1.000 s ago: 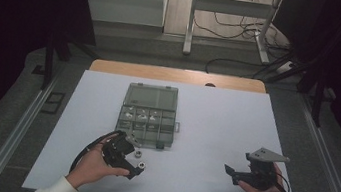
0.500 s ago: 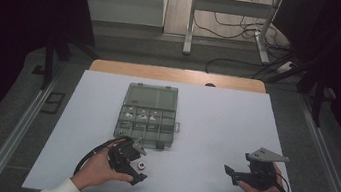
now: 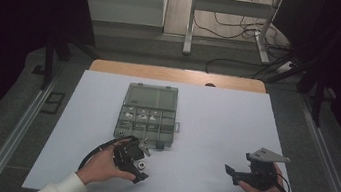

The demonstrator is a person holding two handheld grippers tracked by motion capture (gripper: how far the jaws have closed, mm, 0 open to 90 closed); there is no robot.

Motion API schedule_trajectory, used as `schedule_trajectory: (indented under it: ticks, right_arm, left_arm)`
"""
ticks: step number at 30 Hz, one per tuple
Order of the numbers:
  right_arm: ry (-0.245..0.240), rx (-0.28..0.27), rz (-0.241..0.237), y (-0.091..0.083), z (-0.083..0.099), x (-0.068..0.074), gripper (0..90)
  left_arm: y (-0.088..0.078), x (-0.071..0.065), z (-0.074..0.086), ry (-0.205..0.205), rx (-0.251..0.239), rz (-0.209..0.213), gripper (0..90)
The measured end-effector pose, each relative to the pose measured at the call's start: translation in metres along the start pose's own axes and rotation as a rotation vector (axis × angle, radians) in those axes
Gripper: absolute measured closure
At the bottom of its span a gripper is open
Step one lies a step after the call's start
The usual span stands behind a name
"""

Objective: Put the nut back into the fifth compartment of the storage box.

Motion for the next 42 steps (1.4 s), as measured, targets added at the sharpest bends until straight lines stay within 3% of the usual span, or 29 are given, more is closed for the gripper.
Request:
schedule_trajectory:
  ticks: [8, 28, 42]
  right_arm:
    - [0.003, 0.005, 0.001, 0.001, 0.0, -0.001, 12.1]
    - [0.004, 0.01, 0.004, 0.001, 0.001, -0.001, 12.3]
    - [0.004, 0.019, 0.01, 0.003, 0.0, 0.0, 12.7]
  left_arm:
    - [0.005, 0.001, -0.001, 0.04, 0.02, 0.02, 29.7]
    - [0.016, 0.008, -0.005, 0.069, 0.088, 0.045, 47.4]
    - [0.017, 0.01, -0.011, 0.112, 0.119, 0.017, 66.0]
Point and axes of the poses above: each handheld gripper's, and its own axes: y roughly forward along the jaws, z roughly out of its underside, x roughly to its left, the point moved 4 cm from there along y, roughly forward along the jaws, and after that the axes turned 11 degrees about -z, right-handed, at the moved point
